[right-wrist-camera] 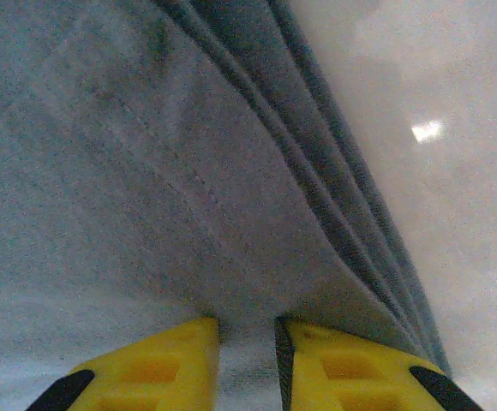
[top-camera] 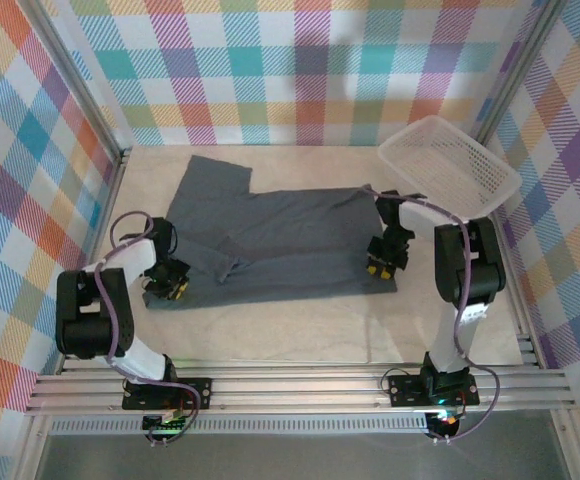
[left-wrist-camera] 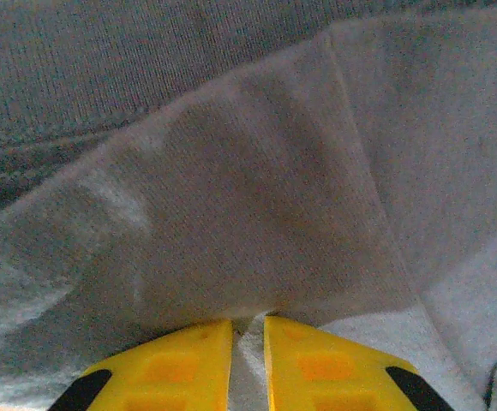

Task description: Fold and stack the t-shirts

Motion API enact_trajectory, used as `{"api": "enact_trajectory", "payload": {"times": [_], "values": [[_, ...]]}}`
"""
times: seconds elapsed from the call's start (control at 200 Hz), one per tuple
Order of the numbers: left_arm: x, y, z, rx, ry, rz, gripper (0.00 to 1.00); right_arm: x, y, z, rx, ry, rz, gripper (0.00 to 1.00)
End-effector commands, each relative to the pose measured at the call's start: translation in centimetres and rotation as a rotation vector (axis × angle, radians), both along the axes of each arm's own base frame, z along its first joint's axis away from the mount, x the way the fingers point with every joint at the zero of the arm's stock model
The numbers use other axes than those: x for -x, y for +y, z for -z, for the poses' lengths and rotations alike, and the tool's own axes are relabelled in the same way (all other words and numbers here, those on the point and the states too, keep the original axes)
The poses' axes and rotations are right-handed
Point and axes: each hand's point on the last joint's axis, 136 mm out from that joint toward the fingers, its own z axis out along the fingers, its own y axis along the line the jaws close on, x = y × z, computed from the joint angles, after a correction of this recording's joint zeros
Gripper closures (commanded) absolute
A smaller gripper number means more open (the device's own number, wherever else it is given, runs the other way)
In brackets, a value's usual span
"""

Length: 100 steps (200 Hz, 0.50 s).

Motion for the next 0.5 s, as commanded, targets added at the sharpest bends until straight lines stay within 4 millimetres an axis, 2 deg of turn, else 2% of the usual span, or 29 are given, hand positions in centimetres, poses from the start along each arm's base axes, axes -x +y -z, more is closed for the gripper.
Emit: {"api": "enact_trajectory", "payload": {"times": [0.0, 0.085, 0.17, 0.23, 0.32, 0.405, 0.495], "values": [[3.1, 0.0, 0.1, -0.013, 0.092, 0.050, 0.80, 3.2, -1.1, 0.1, 0.035, 0.061, 0.037, 0.74], [3.4, -0.3, 0.4, 0.008, 0.102, 0.057, 0.80, 3.9, -1.2, 0.3, 0.031, 0.064, 0.044, 0.74], [3.2, -0.3, 0.1, 0.006, 0.100, 0.052, 0.80, 3.6, -1.1, -0.2, 0.025, 0.047, 0.047, 0.72], [2.6, 0.0, -1.0, -0.014, 0.070, 0.042, 0.80, 2.6, -0.7, -1.2, 0.006, -0.002, 0.051, 0.68], [0.7, -0.2, -3.9, -0.023, -0.034, 0.016, 0.76, 0.3, 0.8, -3.7, -0.086, -0.154, 0.038, 0.59], [-0.5, -1.9, -6.1, 0.033, -0.112, -0.025, 0.73, -1.8, 3.1, -6.4, -0.225, -0.300, -0.001, 0.52], [-1.3, -5.0, -6.5, 0.124, -0.167, -0.072, 0.65, -3.4, 5.7, -8.9, -0.369, -0.417, -0.056, 0.48]]}}
